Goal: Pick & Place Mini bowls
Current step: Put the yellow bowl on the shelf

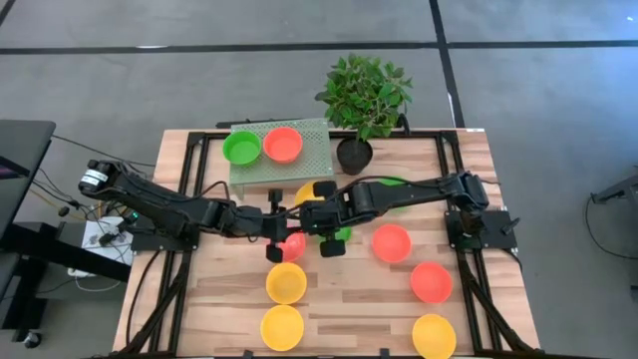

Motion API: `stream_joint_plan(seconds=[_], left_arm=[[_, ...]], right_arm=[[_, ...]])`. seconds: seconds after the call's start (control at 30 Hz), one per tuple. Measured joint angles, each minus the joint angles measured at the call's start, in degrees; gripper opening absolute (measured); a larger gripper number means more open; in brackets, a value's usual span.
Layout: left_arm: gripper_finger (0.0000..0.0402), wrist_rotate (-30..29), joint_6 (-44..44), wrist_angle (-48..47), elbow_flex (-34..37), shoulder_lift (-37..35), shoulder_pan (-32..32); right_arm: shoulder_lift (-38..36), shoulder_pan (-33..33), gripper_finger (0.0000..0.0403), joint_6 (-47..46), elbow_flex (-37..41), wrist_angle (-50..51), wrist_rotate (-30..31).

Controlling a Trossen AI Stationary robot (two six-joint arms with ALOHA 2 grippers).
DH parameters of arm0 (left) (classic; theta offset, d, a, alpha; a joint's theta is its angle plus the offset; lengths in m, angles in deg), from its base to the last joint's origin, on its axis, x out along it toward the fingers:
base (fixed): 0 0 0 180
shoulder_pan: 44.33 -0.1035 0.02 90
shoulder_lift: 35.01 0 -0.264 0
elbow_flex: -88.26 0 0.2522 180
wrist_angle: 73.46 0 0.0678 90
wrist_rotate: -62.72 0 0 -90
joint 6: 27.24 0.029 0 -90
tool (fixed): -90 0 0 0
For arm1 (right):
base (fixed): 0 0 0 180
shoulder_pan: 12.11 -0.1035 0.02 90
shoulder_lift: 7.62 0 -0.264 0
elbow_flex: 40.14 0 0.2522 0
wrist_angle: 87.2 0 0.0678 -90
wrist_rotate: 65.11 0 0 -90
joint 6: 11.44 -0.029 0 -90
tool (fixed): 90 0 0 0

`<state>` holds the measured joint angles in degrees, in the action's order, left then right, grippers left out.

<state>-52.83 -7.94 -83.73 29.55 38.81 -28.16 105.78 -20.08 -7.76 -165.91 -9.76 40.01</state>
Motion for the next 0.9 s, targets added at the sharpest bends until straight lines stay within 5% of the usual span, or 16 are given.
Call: stream_joint_plan(seconds=[0.23,0.57,0.9], left_arm=[[0.0131,-15.51,-0.28,-0.02,-0.02,-1.92,3.1],[0.0105,-29.36,-2.2,-0.97,2.91,-11.82,10.75],[0.0097,-30.6,-2.89,-0.87,7.54,-19.73,13.22]], right_arm=[[0.0,4.1,0.0005,-0.35,0.0,1.69,4.96],[0.0,11.9,0.0002,-0.63,0.0,-0.15,5.71],[1.59,17.82,0.0001,-0.28,0.0,-3.33,-0.25]])
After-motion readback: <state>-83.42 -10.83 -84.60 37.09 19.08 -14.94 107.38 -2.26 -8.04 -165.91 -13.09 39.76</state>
